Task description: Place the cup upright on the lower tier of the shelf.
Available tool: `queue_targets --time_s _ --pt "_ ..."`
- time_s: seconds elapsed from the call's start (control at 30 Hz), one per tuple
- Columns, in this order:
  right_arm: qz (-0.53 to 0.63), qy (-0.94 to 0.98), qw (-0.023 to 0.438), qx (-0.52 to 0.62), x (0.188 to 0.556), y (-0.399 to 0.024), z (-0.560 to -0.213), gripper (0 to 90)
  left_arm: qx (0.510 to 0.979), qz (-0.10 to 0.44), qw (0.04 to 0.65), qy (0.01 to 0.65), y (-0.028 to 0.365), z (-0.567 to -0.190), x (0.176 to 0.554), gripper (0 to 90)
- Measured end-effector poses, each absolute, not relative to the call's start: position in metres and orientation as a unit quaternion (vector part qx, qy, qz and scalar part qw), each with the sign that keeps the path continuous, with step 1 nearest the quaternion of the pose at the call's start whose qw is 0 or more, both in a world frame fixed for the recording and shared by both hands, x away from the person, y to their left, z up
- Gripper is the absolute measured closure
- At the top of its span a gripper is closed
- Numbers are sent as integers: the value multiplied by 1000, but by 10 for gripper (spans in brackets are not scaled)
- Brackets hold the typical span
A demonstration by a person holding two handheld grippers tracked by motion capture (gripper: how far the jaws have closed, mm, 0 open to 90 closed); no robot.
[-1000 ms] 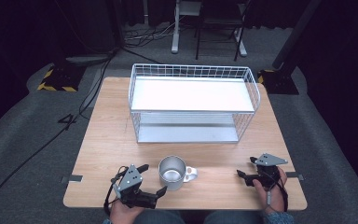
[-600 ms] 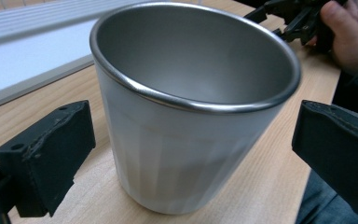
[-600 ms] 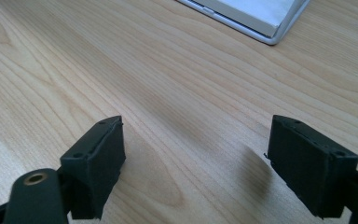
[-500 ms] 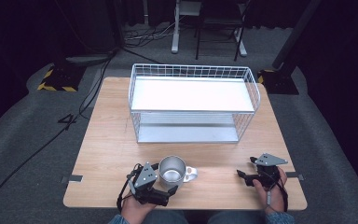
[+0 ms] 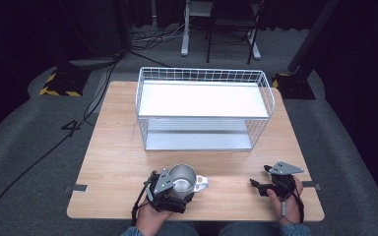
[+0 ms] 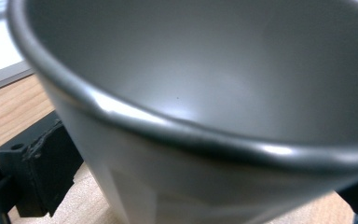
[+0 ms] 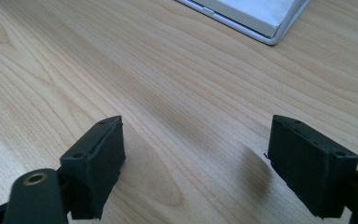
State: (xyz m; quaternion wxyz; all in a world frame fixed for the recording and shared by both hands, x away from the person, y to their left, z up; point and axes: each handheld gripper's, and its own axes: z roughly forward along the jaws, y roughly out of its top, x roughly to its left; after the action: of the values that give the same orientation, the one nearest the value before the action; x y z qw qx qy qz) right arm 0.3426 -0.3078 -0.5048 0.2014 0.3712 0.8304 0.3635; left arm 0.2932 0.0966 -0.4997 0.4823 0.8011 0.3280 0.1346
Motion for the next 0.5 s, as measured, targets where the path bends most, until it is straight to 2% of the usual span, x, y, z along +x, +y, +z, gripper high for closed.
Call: queue_targets --time_s 0.27,0.5 --pt "364 830 202 370 342 -308 -505 189 807 141 463 339 92 -500 295 0" --pt "364 830 202 370 342 -308 -505 189 815 148 451 333 89 -500 294 73"
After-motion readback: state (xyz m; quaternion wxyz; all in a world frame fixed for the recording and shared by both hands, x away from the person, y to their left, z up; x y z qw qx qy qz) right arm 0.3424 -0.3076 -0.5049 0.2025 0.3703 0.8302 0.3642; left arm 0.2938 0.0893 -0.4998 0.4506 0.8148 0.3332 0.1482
